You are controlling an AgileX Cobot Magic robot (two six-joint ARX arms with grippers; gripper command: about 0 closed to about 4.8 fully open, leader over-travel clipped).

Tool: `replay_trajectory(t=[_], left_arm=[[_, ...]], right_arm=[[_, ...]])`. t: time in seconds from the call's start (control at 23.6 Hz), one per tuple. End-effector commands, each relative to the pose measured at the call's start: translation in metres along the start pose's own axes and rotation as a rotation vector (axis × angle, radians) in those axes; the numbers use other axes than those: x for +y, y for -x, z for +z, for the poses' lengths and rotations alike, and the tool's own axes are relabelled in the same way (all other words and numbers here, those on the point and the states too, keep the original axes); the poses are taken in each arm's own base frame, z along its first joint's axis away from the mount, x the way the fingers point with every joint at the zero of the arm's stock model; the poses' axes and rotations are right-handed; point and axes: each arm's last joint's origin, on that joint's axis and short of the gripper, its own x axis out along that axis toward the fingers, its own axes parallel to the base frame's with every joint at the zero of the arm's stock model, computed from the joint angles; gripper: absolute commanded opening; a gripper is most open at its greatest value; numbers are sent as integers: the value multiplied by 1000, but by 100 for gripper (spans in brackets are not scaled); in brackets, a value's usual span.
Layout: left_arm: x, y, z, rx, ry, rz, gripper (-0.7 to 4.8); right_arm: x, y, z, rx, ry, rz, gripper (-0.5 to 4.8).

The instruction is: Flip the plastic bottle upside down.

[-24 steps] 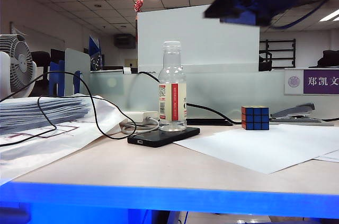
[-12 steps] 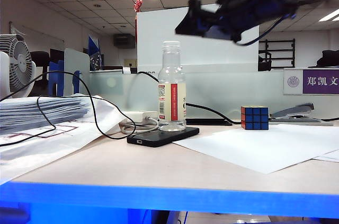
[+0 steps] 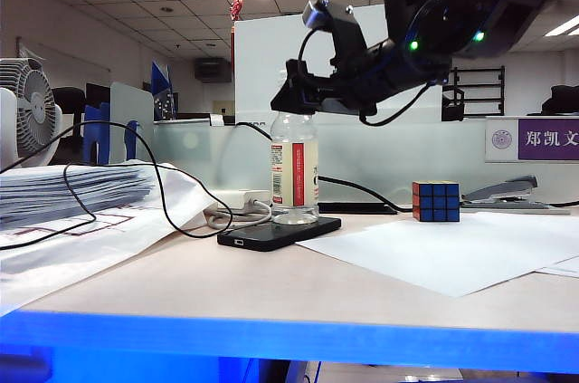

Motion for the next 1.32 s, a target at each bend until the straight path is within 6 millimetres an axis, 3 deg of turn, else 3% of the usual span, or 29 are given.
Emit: replay_trajectory(t=[0.04,0.64,0.68,0.72,0.76,0.89,0.98,1.02,1.15,1.32], left_arm=[[-1,0,3,-15,-15,-36,-5],[-3,0,3,-8,4,-111,-5],[-4,0,3,-9,7,-113,-5],[-3,0,3,-10,8,-113,-5],[-4,0,3,-12,7,-113,-5],[-4,0,4,-14,6,-114,-5],[-4,0,4,-15,4,-128,-5],[-4,0,4,-18,2,-132,-5],[-5,1,5,-26,-6,-149,-5],[-5,1,10,-68,-46,-157,-5]], right_arm=[[-2,-6,10,-45,28,-24,479],[-5,-21,13,-67,10,-41,479],[-4,-22,13,-69,11,-40,434],[-5,-22,12,-70,11,-40,349],[-4,-22,12,-72,10,-39,232],[-5,-23,10,-76,-14,-39,179],[-5,-23,10,-76,-49,-38,72],[-5,-23,11,-81,-105,-36,-10],[-5,-23,14,-117,-302,-26,-2],[-4,-21,26,-229,-719,79,-2]])
